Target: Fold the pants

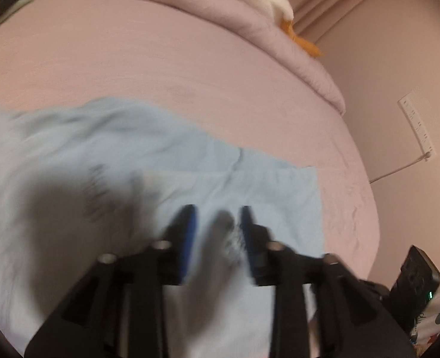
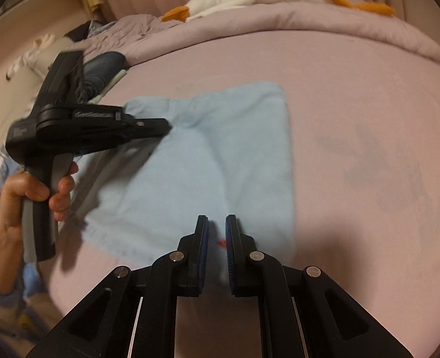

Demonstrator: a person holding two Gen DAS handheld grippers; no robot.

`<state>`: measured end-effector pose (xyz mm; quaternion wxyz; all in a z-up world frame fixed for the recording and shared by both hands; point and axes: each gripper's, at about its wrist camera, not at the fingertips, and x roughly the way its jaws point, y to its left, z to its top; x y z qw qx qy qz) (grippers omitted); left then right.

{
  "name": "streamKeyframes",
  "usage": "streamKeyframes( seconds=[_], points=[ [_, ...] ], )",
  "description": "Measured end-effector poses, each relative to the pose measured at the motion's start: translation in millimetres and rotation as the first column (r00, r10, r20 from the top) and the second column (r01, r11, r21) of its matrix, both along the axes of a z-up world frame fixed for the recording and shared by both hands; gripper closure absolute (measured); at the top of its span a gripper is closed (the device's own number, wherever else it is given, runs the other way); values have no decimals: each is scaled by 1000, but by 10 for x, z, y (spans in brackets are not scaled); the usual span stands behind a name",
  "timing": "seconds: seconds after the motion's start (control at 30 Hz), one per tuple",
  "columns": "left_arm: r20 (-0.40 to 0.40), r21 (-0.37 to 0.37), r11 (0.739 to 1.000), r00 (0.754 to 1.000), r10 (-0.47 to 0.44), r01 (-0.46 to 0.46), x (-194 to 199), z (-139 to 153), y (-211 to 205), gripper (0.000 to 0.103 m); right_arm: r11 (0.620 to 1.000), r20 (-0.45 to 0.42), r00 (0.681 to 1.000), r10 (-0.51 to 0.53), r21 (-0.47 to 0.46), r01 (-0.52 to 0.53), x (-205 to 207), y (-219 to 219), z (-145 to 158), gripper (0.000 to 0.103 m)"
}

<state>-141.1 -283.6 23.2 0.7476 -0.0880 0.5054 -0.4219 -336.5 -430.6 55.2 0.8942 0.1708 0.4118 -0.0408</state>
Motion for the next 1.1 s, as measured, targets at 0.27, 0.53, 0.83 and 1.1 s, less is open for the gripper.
streamKeyframes(
  seconds=[0.27,0.53,0.83,1.1],
  points=[
    [-14,-98,969,973,229,-229,-352,194,1508,50,998,113,991,65,9,-66,-140,208,212,90],
    [-131,-132,878,886,445,-461,-554,112,2460,49,967,161,954,253,-39,-250,580,1089,217,90],
    [-340,-157,775,771,539,-611,-382,-129,2585,47,947,68,946,317,-76,-312,649,1395,36,67],
    [-365,-225,630,664,653,-743,-70,-120,2695,49,967,104,962,254,-43,-251,532,1262,80,67]
  ],
)
